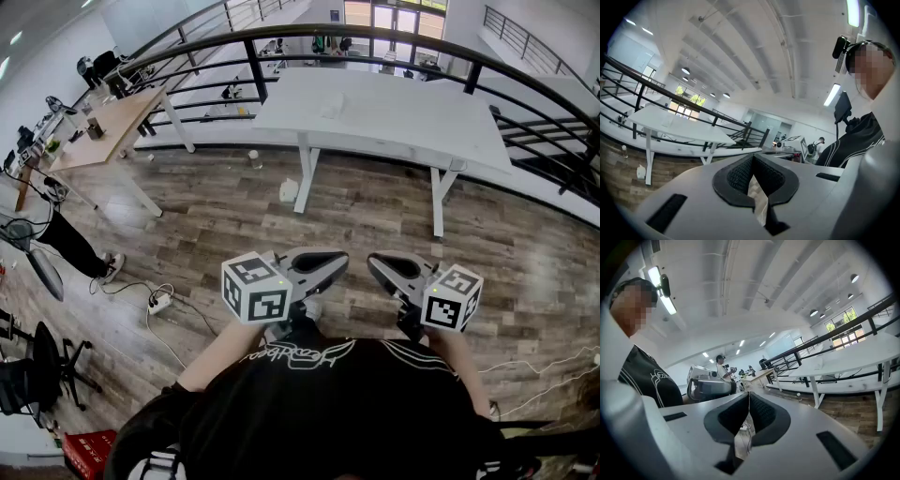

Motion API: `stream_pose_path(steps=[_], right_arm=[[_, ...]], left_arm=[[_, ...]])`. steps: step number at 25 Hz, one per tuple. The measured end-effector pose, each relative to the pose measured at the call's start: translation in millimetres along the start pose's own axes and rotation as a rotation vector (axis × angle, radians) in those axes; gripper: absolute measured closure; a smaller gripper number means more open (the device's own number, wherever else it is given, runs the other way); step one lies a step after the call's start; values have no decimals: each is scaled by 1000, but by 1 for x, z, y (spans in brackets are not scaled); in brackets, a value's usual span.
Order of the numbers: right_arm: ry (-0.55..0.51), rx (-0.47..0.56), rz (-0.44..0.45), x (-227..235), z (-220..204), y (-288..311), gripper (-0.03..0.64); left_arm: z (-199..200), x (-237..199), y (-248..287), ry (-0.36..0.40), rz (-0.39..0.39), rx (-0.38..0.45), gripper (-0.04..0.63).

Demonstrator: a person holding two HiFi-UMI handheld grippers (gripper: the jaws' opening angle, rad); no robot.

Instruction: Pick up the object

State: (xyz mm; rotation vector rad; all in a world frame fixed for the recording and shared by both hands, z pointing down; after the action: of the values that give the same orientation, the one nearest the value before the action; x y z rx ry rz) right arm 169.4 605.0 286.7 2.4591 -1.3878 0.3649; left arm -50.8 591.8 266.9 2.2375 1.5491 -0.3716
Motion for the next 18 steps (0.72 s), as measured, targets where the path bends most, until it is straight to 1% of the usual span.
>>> stream_pose_path(steps=[8,12,18], right_arm=[[2,3,8,6,0,-4,598],[14,25,9,11,2,1,598],[19,43,9,32,6,9,598]], left_arm=[[0,2,5,5,17,-8,588],[2,-2,5,13,27,-4,588],[8,-25,16,16,19,-6,588]])
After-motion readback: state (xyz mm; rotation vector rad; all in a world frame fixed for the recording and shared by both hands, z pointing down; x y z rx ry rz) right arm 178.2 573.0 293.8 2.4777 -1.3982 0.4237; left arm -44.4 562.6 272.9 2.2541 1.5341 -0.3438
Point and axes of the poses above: the fingertips, and each gripper's own axes: y forward along the fingers, x to its right, z out of its top, the point moved 10 cm from there along -y, backward along the fingers, and after that the axes turned 2 degrees about -y, right-handed, at the moved point
